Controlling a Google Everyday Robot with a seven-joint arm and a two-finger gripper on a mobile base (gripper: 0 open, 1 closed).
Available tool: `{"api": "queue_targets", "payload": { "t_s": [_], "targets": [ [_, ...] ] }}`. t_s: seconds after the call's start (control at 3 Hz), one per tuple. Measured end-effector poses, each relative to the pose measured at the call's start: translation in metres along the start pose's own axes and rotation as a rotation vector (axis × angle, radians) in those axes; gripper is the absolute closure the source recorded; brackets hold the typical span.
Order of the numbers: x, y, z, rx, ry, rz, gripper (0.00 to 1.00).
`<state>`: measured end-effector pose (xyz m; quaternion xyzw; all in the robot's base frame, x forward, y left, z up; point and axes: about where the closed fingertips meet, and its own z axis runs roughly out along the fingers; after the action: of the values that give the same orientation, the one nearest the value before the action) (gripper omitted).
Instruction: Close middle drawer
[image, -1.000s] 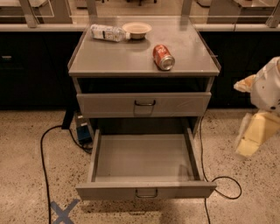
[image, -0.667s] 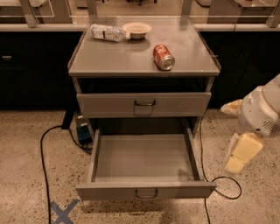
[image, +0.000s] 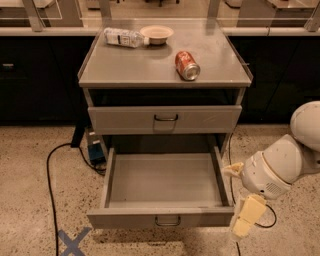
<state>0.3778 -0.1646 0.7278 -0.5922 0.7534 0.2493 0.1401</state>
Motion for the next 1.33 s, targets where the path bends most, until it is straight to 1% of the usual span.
{"api": "queue_targets", "payload": {
  "t_s": [0.33,0.67,1.0,1.33],
  "targets": [
    [0.0,0.0,0.0,0.0,0.0,0.0,0.0],
    [0.004,0.006,0.021,-0.019,-0.001,0.006,0.0],
    [0.017,0.01,0.061,-0.027,0.013,0.005,0.0],
    [0.036,0.001,0.103,-0.018,0.035,0.005,0.0]
  ]
}}
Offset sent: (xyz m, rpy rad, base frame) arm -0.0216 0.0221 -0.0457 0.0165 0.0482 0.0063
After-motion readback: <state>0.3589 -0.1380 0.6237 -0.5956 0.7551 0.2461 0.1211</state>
